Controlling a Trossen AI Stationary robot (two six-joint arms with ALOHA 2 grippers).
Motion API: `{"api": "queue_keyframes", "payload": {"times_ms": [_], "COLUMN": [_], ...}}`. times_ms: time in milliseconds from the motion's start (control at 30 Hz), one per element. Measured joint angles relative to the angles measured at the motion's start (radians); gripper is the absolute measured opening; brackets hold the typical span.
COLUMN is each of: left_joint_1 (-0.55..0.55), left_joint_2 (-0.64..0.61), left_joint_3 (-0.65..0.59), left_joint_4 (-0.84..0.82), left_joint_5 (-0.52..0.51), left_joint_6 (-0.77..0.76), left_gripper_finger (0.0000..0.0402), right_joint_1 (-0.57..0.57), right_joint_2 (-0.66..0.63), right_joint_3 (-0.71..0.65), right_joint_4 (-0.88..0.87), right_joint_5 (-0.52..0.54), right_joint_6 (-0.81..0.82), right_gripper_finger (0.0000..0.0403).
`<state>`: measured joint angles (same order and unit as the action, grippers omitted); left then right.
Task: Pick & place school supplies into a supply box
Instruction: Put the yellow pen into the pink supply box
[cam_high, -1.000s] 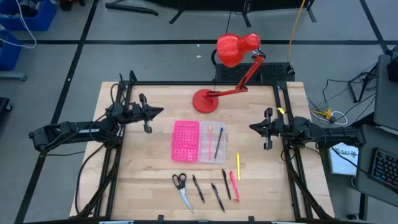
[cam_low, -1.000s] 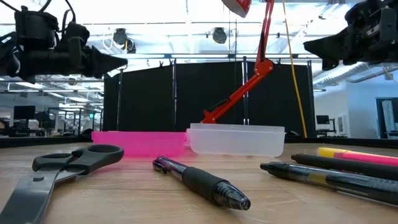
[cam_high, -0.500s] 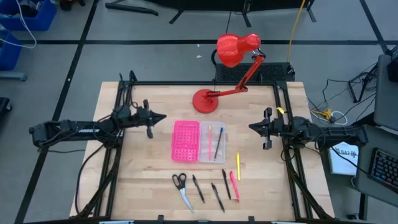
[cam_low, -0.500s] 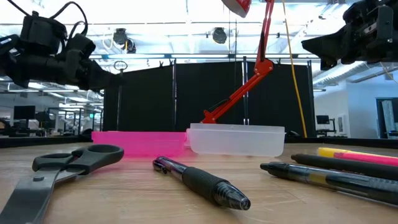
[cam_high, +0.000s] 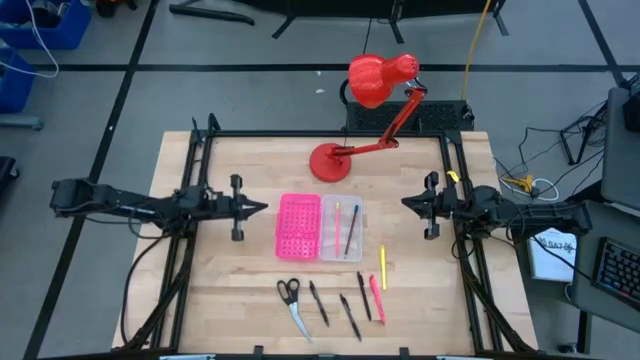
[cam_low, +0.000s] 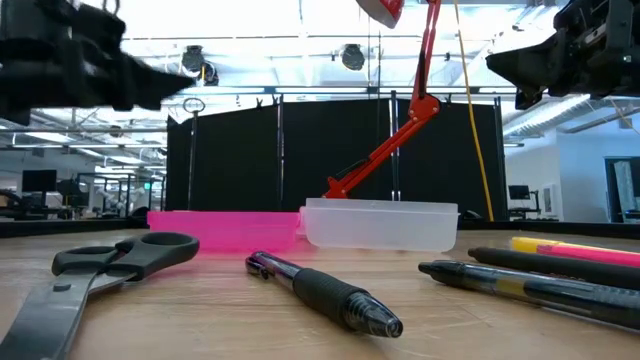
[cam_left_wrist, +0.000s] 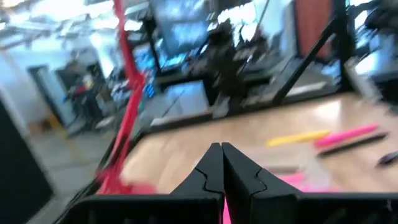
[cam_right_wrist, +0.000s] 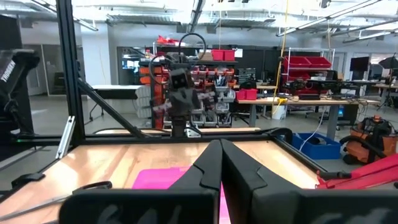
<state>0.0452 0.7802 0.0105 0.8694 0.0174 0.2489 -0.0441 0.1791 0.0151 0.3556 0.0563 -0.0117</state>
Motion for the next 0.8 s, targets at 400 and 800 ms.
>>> {"api": "queue_keyframes", "payload": {"times_ms": [400, 800], "left_joint_1": [-0.209, -0.235], "left_joint_2": [-0.272, -0.641], "left_joint_3": [0.016, 0.016], "left_joint_4": [-0.121, -0.695], "left_joint_5": [0.007, -0.318], "left_joint_6": [-0.059, -0.05], "left_gripper_finger": [0.0002, 0.0003], "right_joint_1": [0.0, 0.0], "right_joint_2": [0.0, 0.0], "right_joint_3": [0.0, 0.0], "right_joint_4": [-0.001, -0.001], "right_joint_5": [-0.001, 0.0], "right_joint_6": [0.001, 0.02], "right_gripper_finger": [0.0, 0.0]}}
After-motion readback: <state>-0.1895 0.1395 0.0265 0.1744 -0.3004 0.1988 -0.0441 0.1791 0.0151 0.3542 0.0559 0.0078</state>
